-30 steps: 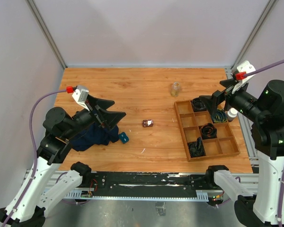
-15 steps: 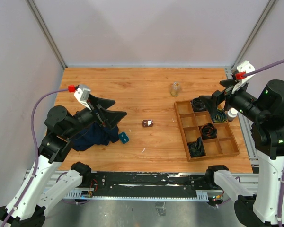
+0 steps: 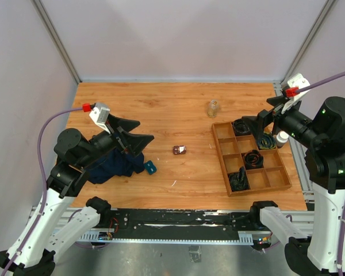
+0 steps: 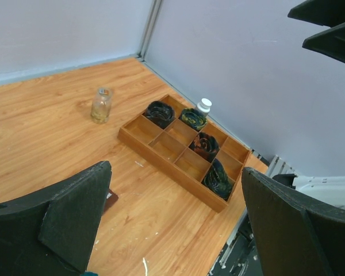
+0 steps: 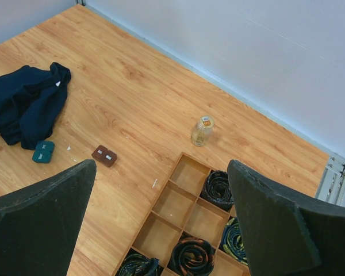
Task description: Sort the pills into containers
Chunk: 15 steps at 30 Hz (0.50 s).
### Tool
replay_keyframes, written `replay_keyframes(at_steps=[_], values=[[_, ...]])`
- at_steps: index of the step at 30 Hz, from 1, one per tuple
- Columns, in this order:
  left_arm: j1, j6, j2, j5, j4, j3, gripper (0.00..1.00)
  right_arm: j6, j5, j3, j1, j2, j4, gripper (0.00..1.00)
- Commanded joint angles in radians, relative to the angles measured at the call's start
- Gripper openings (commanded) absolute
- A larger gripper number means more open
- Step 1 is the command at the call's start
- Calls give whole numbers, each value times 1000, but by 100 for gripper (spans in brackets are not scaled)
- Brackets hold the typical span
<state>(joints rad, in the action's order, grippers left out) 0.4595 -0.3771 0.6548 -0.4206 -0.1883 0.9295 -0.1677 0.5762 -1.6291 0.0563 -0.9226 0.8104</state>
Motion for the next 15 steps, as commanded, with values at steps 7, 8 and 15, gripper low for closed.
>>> replay_keyframes(at_steps=[7,8,15], values=[[-5,23,6,-9,30,32,99,3,12,-32,-18,-4,4,98],[-5,24,7,-8,30,32,99,0,11,-30,-19,-3,4,98],[-5,24,17,-11,38,25,99,-2,6,-17,-25,1,4,98]])
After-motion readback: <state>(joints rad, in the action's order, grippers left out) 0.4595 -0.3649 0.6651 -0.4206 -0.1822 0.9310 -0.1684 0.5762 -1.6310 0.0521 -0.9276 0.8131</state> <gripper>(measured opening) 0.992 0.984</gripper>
